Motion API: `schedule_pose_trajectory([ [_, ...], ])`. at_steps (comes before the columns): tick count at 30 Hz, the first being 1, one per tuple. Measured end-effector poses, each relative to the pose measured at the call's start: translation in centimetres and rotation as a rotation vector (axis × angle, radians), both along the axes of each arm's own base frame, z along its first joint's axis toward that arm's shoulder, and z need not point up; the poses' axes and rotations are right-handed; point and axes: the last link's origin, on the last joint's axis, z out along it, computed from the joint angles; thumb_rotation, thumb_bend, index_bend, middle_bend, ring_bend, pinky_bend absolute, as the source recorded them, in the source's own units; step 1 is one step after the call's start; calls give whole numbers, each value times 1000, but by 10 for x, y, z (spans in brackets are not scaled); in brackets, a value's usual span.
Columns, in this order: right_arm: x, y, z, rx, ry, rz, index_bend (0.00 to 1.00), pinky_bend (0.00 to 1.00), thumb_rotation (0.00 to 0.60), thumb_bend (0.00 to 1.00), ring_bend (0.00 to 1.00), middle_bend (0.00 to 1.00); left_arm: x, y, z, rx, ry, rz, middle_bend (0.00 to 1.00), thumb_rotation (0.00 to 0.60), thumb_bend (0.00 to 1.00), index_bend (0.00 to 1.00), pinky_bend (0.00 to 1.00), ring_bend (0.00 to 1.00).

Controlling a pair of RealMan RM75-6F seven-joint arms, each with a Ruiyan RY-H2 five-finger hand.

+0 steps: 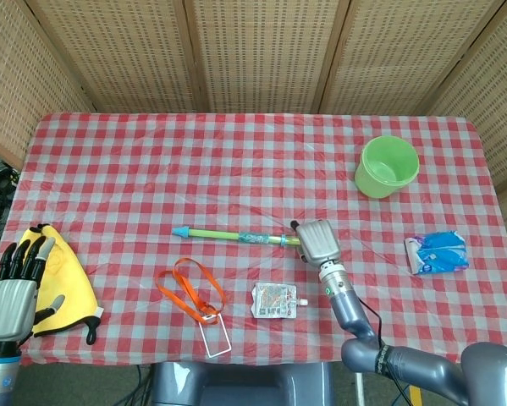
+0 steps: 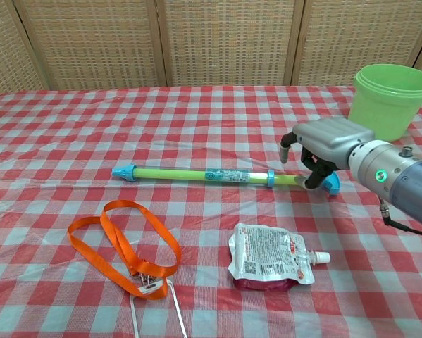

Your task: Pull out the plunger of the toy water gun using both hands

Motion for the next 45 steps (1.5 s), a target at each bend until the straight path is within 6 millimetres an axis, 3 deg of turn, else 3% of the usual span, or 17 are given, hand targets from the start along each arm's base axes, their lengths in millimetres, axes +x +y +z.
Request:
schedule_pose_trajectory([
  [20, -17, -9, -9, -2, -1, -53, 363, 612, 600, 479, 878, 933, 0, 3, -3, -3, 13, 8, 0, 600, 160, 0, 0, 0],
  [45, -29, -17, -10, -13, 9, -89, 580, 612, 600, 476, 896, 969, 3, 2, 1, 13, 8, 0, 0, 600, 160, 0, 0, 0],
])
